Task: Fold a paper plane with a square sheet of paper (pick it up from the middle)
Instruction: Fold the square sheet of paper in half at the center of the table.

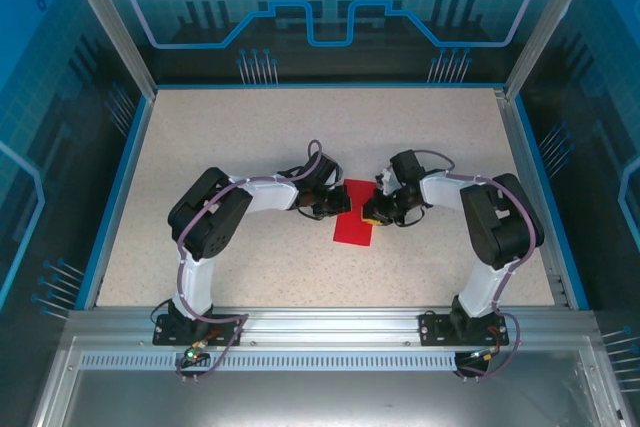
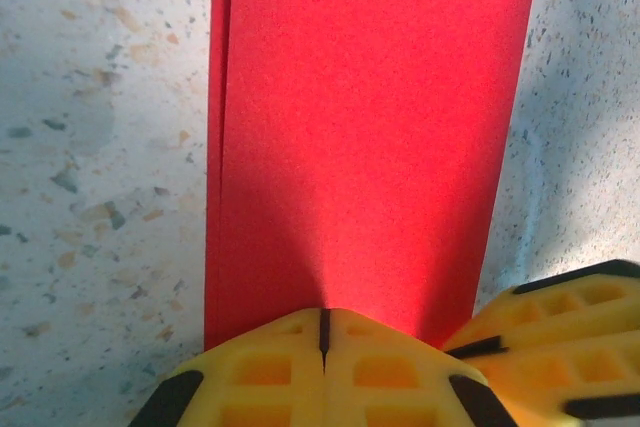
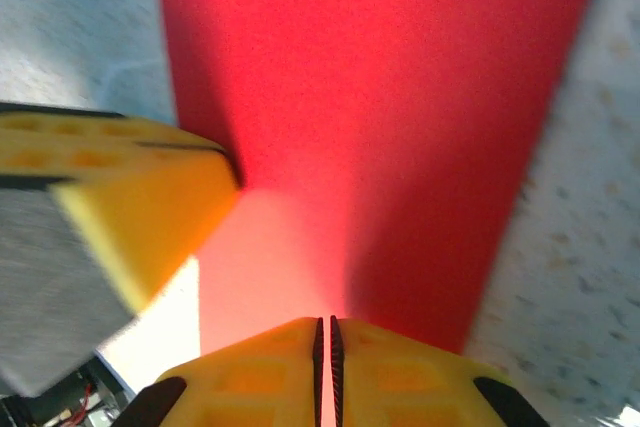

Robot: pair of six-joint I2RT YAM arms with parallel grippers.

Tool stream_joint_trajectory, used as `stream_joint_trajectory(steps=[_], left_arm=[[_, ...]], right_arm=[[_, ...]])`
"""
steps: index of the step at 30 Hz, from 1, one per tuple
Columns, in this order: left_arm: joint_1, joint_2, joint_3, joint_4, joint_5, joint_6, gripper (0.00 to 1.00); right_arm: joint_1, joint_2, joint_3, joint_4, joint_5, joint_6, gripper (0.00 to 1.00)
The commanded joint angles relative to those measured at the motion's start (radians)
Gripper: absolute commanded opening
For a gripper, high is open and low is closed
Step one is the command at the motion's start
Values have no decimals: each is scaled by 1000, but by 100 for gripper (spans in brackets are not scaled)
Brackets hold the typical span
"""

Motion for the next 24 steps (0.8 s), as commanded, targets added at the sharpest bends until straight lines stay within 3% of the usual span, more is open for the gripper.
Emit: stream_joint_trajectory(steps=[1,11,17,24], left_arm=[[-15,58,-60,-159,-73,18,0],[-15,56,-57,-162,-73,19,0],[-14,53,-60,-163,-73,16,0],[-14,60,-63,-156,-70,9,0]], right_arm=[[5,13,-40,41,11,11,13],[-4,-129,-67,10,-70,-19,16],[14,-134,-132,40,-119,-20,16],[20,-86,-163,-4,-74,-57,17]])
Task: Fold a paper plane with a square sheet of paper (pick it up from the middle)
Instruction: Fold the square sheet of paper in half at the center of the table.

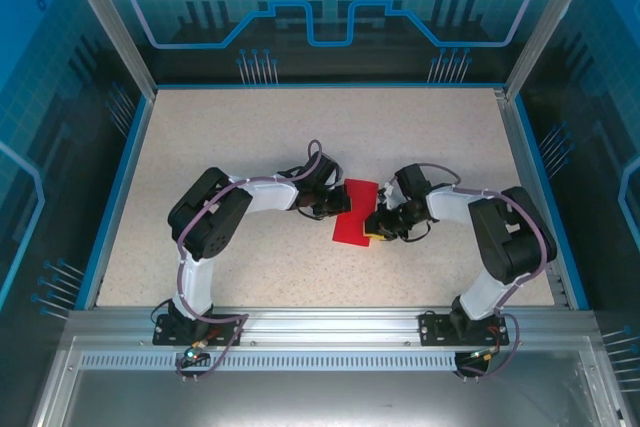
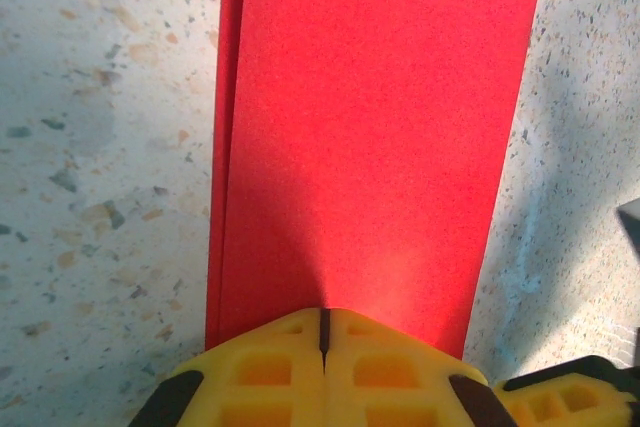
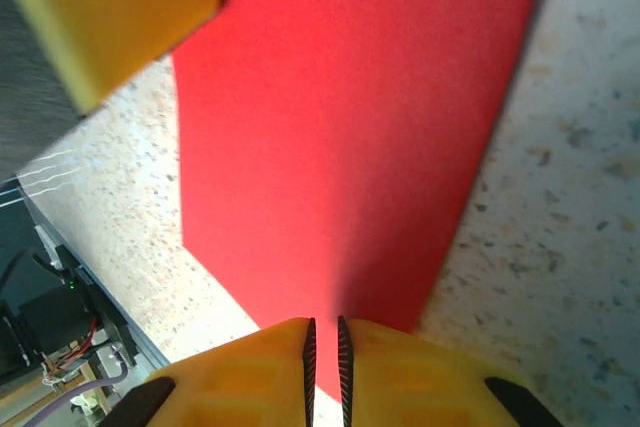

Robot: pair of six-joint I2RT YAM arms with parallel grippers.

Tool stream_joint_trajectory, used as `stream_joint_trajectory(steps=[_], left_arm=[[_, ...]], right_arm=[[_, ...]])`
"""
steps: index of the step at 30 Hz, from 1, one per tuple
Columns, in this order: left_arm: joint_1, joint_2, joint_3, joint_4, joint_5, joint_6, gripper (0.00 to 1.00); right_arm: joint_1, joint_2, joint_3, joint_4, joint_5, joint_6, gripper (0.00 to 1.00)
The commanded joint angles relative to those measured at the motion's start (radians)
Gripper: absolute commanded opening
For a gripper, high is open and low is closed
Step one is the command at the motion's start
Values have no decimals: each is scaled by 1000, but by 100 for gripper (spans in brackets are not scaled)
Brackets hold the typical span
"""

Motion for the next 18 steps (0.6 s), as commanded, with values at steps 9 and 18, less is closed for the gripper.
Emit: stream_joint_trajectory(steps=[9,18], left_arm=[[-15,53,-75,-155,-71,9,0],[-14,50,-81,-136,-64,-5,0]], right_arm=[[25,-77,-12,-36,-25,-7,17],[72,-49,-44,-2,2,10,17]])
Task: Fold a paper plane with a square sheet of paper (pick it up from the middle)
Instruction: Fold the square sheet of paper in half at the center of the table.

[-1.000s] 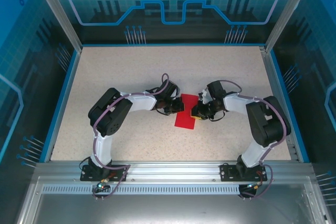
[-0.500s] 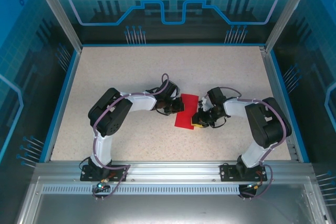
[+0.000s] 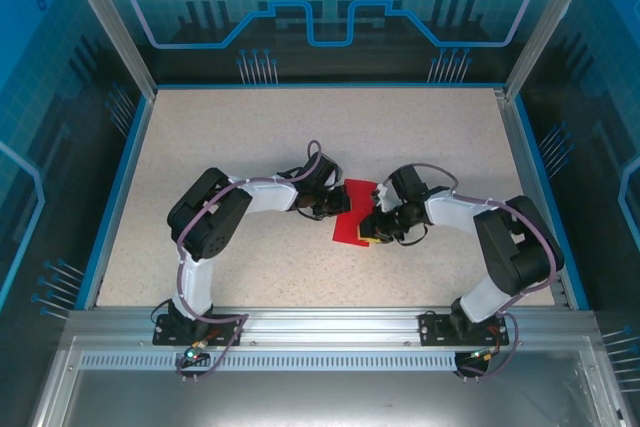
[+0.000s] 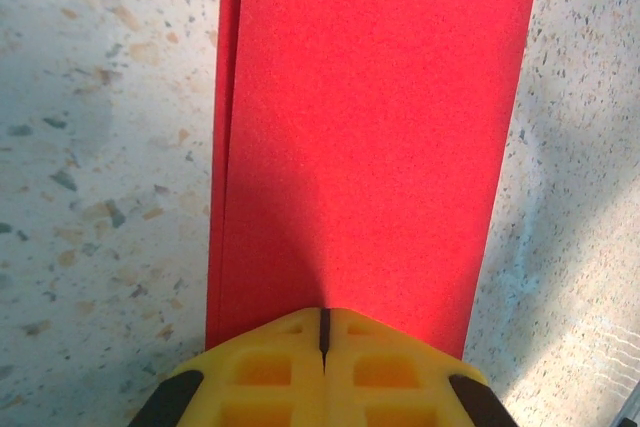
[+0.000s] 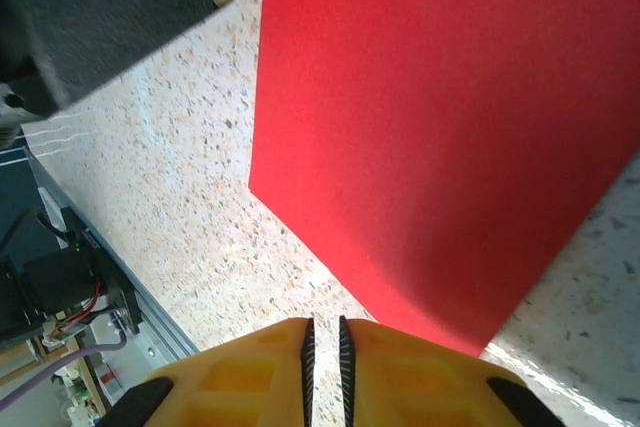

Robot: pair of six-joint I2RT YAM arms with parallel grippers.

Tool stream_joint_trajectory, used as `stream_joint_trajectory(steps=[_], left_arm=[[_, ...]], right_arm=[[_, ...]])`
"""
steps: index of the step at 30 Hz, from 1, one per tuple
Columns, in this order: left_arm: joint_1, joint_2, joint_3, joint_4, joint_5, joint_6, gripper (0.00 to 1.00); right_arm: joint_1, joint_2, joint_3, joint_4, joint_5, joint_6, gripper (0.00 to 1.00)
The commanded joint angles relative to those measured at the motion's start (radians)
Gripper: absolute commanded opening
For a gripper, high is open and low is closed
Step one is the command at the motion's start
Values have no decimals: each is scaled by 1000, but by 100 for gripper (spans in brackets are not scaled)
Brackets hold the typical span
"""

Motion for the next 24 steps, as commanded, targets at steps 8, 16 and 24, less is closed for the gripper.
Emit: stream_joint_trajectory(steps=[8,16,24], left_arm=[[-15,54,-78,-158,-72,3,0],[-14,54,-69,-163,-71,7,0],[-15,55,-46,-184,-70,18,0]], right_arm=[[-1,65,-54,15,12,2,15],[-188,-19,87,-29,-42,-19,16],[-247,228,350,-22,29,-1,14]])
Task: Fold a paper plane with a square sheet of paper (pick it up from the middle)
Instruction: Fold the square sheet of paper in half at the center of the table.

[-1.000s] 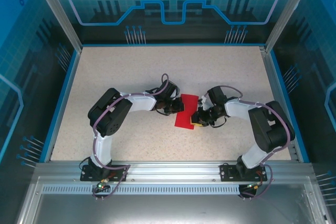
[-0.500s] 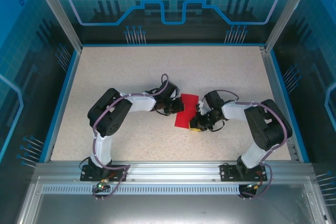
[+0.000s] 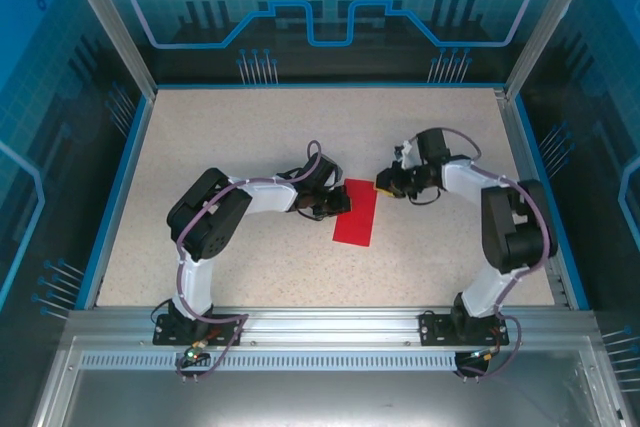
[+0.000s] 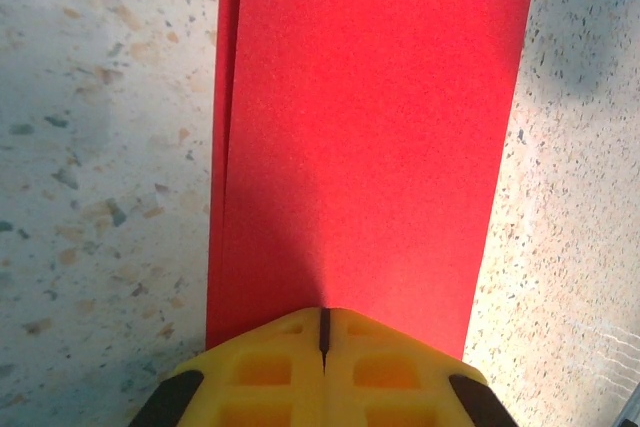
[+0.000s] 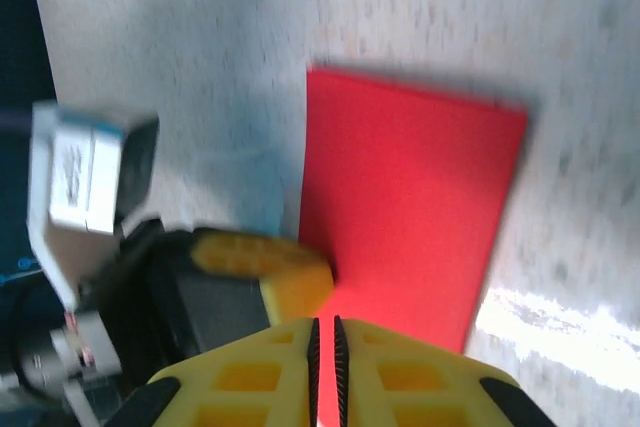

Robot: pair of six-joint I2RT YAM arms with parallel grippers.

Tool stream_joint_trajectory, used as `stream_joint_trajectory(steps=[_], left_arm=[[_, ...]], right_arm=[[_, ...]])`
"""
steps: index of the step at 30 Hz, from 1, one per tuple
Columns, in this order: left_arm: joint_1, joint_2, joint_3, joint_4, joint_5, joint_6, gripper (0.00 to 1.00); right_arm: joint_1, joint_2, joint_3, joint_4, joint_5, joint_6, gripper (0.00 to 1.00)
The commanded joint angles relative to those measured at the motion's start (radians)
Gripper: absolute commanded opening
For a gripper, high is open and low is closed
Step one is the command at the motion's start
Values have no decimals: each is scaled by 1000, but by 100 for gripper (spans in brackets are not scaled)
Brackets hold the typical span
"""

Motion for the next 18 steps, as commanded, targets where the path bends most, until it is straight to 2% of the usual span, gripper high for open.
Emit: stream_joint_trajectory(steps=[1,9,15,18], left_arm=[[-14,59,-38,-197,-65,19,0],[-13,57,-29,-198,-53,22,0],[-14,40,-20,-205,-34,31,0],[-14,23,-8,-206,-19,26,0]], right_arm=[[-16,109,80,-24,29,7,14],[-16,270,182,-19,21,15,14],[-11,314,181,-43,64,-12,15],[-11,306,190,-62,43,-30,15]])
